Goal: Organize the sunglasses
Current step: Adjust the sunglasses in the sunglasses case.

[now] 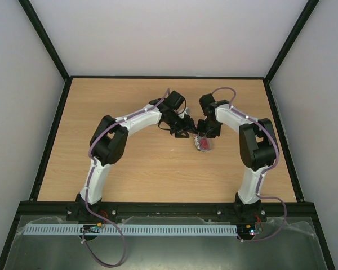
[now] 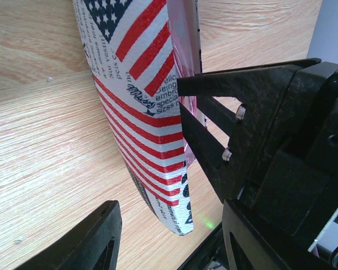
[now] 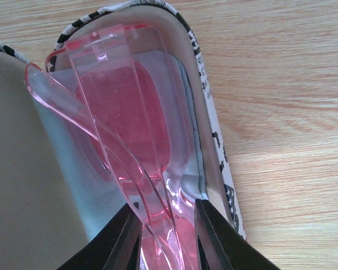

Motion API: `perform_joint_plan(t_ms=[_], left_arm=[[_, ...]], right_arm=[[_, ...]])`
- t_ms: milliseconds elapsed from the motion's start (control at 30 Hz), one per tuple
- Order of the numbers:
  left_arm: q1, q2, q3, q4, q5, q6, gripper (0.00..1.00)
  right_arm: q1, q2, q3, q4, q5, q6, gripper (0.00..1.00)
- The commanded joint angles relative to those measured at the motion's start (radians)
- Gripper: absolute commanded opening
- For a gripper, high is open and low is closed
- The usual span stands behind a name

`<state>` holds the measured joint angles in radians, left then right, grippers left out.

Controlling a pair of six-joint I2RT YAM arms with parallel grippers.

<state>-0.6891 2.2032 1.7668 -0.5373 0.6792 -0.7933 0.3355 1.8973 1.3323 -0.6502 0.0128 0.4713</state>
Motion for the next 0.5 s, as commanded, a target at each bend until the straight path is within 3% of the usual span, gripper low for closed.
perform_joint_plan(t_ms=[0, 233, 467], left_arm=[[0.009, 0.014, 0.026, -0.019, -0.002, 0.008, 0.51], [0.015, 0.015, 0.031, -0.046, -0.019, 0.019, 0.51], [0.019, 0.007, 0.028, -0.06, -0.048, 0.012, 0.51]], right_arm=[[0.004, -0.034, -0.02, -0.005, 0.019, -0.013, 0.28], [0.002, -0.069, -0.055, 0.065, -0.002, -0.034, 0.27], [0.003, -0.073, -0.081, 0.094, -0.029, -0.045, 0.15]])
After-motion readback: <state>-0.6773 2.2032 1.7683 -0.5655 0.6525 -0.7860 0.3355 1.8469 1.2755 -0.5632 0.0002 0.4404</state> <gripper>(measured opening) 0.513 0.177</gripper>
